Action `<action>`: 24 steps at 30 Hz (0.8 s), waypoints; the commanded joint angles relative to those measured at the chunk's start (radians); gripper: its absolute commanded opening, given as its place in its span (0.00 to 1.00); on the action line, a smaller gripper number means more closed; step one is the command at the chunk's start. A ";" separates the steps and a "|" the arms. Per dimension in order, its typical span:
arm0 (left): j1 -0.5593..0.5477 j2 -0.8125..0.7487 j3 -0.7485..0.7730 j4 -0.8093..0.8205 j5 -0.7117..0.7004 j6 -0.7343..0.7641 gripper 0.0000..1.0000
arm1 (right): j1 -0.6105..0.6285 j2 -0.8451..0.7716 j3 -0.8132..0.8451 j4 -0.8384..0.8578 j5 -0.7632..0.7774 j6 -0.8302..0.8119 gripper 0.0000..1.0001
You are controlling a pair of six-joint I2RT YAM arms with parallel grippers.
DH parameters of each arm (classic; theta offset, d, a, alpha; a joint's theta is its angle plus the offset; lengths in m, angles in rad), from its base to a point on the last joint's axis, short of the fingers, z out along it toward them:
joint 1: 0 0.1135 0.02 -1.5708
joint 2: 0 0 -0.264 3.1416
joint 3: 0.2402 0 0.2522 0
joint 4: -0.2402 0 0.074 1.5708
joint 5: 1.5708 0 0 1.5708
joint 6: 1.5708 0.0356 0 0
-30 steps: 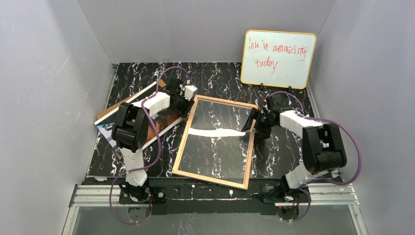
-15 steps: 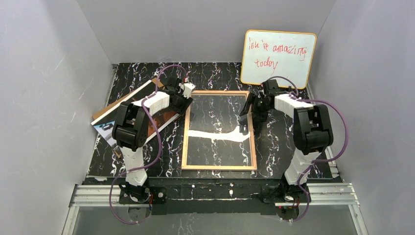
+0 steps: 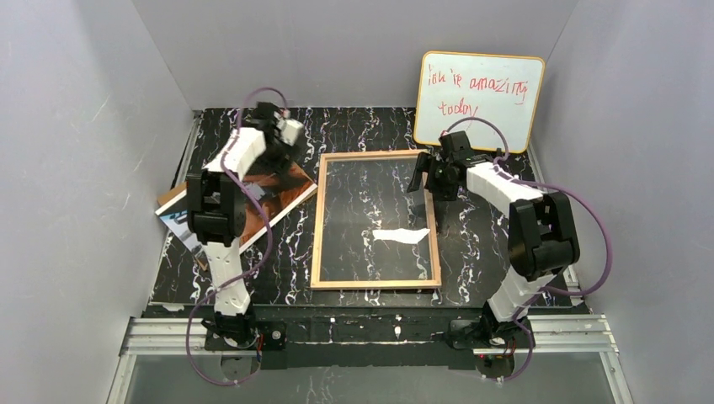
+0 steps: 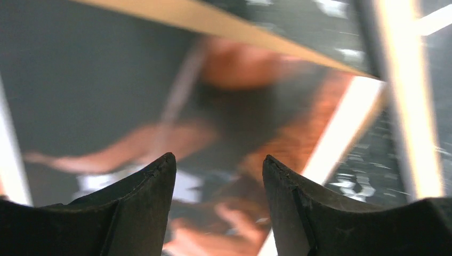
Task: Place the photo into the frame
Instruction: Adjust the photo frame at the center of the board.
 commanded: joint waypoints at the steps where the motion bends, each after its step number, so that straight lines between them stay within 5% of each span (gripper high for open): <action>1: 0.189 0.044 0.159 -0.077 -0.233 0.092 0.59 | 0.121 -0.097 0.055 0.045 0.011 0.079 0.90; 6: 0.329 0.110 0.192 0.112 -0.481 0.142 0.54 | 0.220 -0.135 0.039 0.066 0.034 0.129 0.89; 11: 0.365 0.107 0.165 0.099 -0.389 0.131 0.54 | 0.228 -0.172 -0.005 0.005 0.112 0.119 0.89; 17: 0.231 -0.012 -0.155 0.184 -0.372 0.161 0.54 | 0.179 -0.239 -0.112 -0.011 0.147 0.108 0.91; 24: 0.088 -0.122 -0.309 0.214 -0.331 0.110 0.54 | 0.158 -0.270 -0.160 -0.012 0.140 0.118 0.92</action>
